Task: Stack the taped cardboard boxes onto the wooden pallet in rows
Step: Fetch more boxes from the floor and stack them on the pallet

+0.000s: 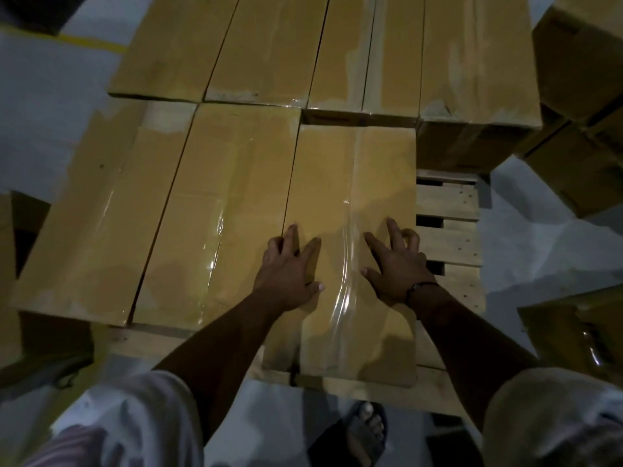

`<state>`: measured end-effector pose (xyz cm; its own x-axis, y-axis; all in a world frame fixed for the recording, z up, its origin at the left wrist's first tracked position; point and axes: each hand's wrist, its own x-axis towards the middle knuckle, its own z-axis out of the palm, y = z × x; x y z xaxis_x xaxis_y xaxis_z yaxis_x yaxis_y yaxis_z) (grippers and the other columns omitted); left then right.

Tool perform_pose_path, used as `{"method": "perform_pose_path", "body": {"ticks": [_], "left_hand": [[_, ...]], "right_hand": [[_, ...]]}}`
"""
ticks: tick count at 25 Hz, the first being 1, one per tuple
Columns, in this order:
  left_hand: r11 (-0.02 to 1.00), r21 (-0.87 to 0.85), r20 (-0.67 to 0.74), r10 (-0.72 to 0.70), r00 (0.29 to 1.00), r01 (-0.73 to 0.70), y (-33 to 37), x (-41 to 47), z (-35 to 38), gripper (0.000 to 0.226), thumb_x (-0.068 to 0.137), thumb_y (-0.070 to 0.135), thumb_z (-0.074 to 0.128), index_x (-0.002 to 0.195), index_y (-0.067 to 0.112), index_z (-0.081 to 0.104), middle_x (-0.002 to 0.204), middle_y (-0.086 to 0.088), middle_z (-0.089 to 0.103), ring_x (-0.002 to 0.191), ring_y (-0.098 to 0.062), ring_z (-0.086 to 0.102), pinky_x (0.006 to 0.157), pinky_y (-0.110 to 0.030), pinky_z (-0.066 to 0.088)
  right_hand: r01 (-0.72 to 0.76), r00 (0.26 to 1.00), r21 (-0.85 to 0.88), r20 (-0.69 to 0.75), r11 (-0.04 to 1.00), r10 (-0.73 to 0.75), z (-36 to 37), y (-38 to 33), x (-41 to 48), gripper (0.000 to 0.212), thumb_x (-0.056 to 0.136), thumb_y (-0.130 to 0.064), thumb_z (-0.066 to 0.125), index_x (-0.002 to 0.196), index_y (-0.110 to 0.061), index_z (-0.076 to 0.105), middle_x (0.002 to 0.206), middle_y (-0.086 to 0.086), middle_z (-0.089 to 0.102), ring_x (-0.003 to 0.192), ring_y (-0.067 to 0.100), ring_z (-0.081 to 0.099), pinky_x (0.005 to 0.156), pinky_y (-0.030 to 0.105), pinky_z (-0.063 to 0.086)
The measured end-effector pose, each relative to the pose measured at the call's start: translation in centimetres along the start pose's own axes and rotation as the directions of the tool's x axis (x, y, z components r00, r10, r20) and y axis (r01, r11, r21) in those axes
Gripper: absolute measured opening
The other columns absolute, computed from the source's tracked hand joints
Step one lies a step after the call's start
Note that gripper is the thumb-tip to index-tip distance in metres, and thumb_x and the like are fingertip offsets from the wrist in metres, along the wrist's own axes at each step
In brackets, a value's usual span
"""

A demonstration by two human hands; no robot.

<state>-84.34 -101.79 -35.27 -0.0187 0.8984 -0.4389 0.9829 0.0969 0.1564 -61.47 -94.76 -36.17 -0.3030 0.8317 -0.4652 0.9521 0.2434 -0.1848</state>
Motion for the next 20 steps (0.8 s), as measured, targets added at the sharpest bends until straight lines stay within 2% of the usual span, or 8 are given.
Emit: {"method": "perform_pose_path", "body": {"ticks": [5,9,12,16,20], "left_hand": [[0.999,-0.007,0.017,-0.035,0.999,0.035,-0.3,-4.3,1.3,0.110,0.080,0.070,0.068,0.163,0.031,0.008,0.167,-0.021,-0.013,0.146,-0.044,0.013,0.116,-0.050,0.031],[0.972,-0.191,-0.009,-0.140,0.990,0.136,0.3,-7.6,2.4,0.112,0.073,0.066,0.079,0.160,0.030,0.018,0.164,-0.015,0.005,0.143,-0.042,0.020,0.112,-0.048,0.036],[0.938,-0.304,-0.048,-0.189,0.981,0.166,1.0,-7.8,2.6,0.104,0.073,0.063,0.080,0.155,0.030,0.027,0.157,-0.014,0.018,0.138,-0.041,0.026,0.106,-0.045,0.040],[0.902,-0.385,-0.146,-0.267,0.952,0.194,0.8,-6.5,2.3,0.092,0.073,0.064,0.079,0.146,0.023,0.040,0.142,-0.015,0.040,0.130,-0.034,0.036,0.099,-0.039,0.039],[0.809,-0.529,-0.088,-0.352,0.932,0.256,0.7,-4.2,2.5,0.099,0.071,0.064,0.081,0.147,0.015,0.042,0.135,-0.012,0.052,0.130,-0.034,0.042,0.103,-0.042,0.040]], "right_hand": [[-0.089,0.995,0.079,-0.043,0.993,0.093,2.2,-0.8,-4.0,0.094,0.083,-0.070,0.061,0.158,-0.038,0.014,0.163,0.003,-0.029,0.149,0.039,-0.010,0.103,0.060,0.045],[-0.135,0.991,0.057,0.007,0.989,0.135,4.9,-2.1,-8.5,0.109,0.077,-0.085,0.051,0.159,-0.039,-0.004,0.159,0.005,-0.039,0.150,0.043,-0.017,0.105,0.060,0.043],[-0.214,0.977,0.180,0.037,0.960,0.211,6.2,-2.4,-10.3,0.119,0.069,-0.092,0.051,0.157,-0.043,-0.013,0.159,0.004,-0.040,0.150,0.044,-0.006,0.107,0.061,0.042],[-0.290,0.956,0.319,0.051,0.903,0.289,5.7,-1.9,-10.3,0.129,0.064,-0.088,0.063,0.157,-0.042,-0.014,0.159,0.003,-0.038,0.149,0.042,0.008,0.109,0.057,0.038],[-0.338,0.940,0.345,0.083,0.876,0.330,4.4,-0.1,-9.3,0.139,0.058,-0.080,0.077,0.156,-0.045,-0.014,0.162,0.006,-0.028,0.145,0.043,0.016,0.112,0.057,0.035]]}}
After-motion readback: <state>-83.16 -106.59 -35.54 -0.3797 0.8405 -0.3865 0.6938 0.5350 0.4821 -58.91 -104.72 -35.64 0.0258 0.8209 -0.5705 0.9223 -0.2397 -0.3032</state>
